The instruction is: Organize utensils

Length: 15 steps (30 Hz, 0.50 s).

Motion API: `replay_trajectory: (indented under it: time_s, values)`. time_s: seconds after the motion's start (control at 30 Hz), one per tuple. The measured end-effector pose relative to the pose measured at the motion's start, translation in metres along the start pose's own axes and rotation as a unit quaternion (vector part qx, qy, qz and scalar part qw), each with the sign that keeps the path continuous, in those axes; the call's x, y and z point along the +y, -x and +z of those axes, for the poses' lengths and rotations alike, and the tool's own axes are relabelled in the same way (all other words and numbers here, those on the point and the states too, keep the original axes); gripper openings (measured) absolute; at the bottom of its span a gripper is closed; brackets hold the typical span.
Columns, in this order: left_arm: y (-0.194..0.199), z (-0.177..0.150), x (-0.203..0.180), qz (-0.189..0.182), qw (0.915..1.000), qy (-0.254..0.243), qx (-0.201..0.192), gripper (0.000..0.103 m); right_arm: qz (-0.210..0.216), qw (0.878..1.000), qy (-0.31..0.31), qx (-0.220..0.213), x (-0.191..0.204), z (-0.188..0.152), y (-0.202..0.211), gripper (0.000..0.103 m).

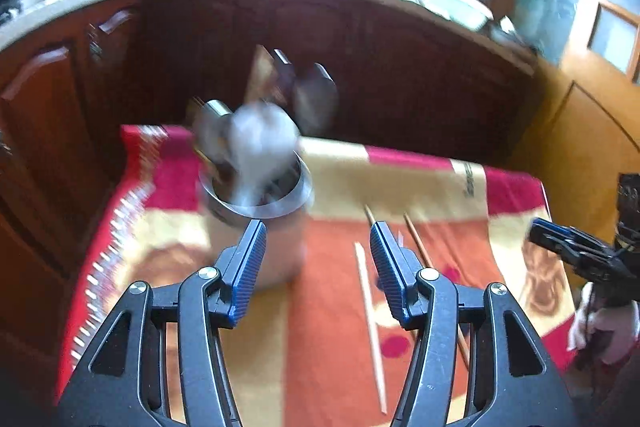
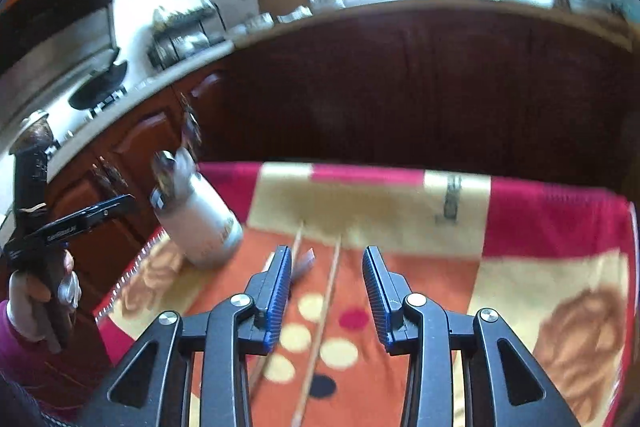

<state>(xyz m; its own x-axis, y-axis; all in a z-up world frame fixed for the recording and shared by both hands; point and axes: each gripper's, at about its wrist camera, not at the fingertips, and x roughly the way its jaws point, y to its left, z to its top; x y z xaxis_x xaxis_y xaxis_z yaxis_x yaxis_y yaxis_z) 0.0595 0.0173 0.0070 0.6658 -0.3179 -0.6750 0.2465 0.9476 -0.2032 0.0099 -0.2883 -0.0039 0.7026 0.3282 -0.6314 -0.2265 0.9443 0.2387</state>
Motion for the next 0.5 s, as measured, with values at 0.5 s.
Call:
replay_trajectory:
  time_s: [0.5]
  values:
    - [-0.134,-0.007,-0.087,-0.039,0.99,-0.055,0.124,0.054,0.015,0.997,-0.04,0.067,-0.026,-0.034,-0.063,0.03]
